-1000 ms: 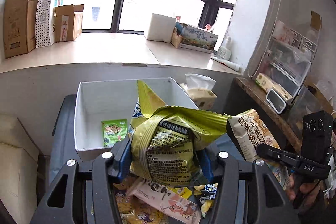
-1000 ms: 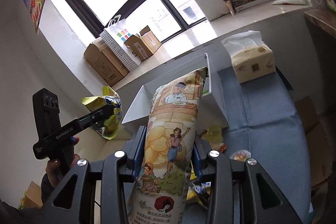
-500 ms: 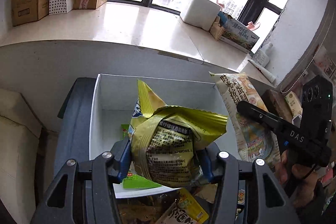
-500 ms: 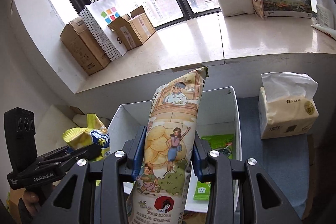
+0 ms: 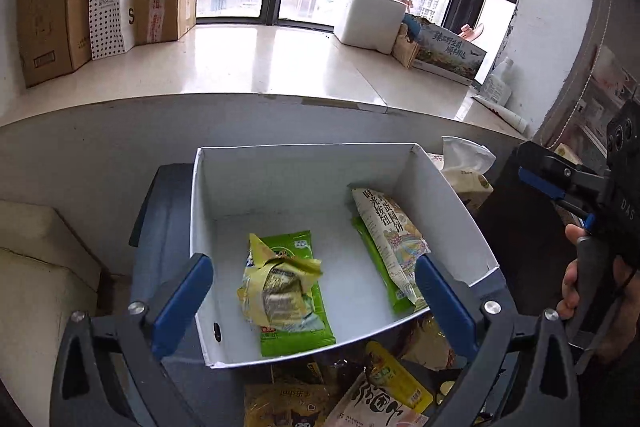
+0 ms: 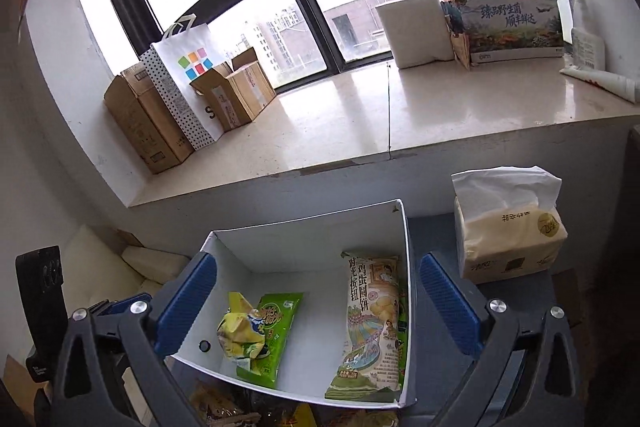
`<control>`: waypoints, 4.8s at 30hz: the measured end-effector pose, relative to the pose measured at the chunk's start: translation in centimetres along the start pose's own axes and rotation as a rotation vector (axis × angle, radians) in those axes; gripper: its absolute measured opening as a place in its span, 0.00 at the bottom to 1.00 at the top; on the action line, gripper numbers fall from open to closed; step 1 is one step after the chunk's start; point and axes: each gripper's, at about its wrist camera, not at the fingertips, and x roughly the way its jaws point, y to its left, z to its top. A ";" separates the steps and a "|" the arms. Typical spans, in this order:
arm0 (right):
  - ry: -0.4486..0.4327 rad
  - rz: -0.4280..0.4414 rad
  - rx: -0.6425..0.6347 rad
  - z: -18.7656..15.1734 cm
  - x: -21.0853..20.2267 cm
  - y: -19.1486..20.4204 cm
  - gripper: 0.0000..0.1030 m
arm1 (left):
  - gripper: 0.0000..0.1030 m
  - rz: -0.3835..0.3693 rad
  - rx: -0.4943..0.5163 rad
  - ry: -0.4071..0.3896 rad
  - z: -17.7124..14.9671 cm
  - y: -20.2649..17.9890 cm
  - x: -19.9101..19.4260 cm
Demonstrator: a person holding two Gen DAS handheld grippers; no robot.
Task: Organize snacks
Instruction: 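Lift both open tools out of the white box, then grasp the black-yellow chip bag with the right tool while the left tool grasps the pink-white long pack, then carry both packs into the white box and open both tools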
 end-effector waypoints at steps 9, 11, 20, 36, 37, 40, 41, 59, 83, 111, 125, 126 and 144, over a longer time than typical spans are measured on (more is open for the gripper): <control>-0.024 -0.001 -0.199 -7.8 -7.6 3.0 1.00 | 1.00 0.025 0.103 -0.101 -6.3 -3.3 -6.2; -0.013 -0.013 -0.217 -10.5 -9.0 3.0 1.00 | 1.00 0.009 0.093 -0.099 -8.2 -3.4 -7.4; 0.176 -0.137 -0.014 -22.0 -10.2 -1.2 1.00 | 1.00 -0.027 0.001 -0.034 -16.3 -3.8 -8.3; 0.306 -0.166 0.046 -24.1 -4.5 -2.0 1.00 | 1.00 -0.040 0.006 0.018 -18.3 -4.5 -7.6; 0.312 -0.175 0.039 -24.0 -4.0 -1.9 1.00 | 1.00 -0.038 0.007 0.018 -18.4 -4.5 -7.6; 0.349 -0.175 0.025 -23.9 -2.8 -1.8 1.00 | 1.00 -0.037 0.009 0.024 -18.6 -4.5 -7.6; 0.347 -0.171 0.026 -23.9 -2.5 -1.7 1.00 | 1.00 -0.034 0.011 0.026 -18.6 -4.5 -7.5; 0.213 -0.141 -0.031 -24.2 -9.7 -1.6 0.72 | 1.00 0.048 -0.083 0.206 -18.7 -7.3 -1.1; 0.101 -0.137 0.046 -23.5 -15.1 -4.5 0.72 | 0.60 0.254 0.039 0.209 -19.0 -12.0 2.4; 0.073 0.091 -0.089 -5.6 -3.2 3.3 0.72 | 0.60 0.014 0.020 -0.028 0.3 -1.5 -3.0; 0.166 0.041 0.021 -1.9 3.0 -0.8 0.91 | 1.00 0.093 0.154 0.025 2.8 -1.8 4.1; 0.164 0.035 0.021 -2.1 2.7 -1.0 0.91 | 1.00 0.090 0.152 0.023 2.7 -1.8 3.9; -0.024 0.108 -0.035 -8.5 -8.3 1.8 1.00 | 1.00 0.007 0.115 -0.097 -4.7 -1.6 -6.0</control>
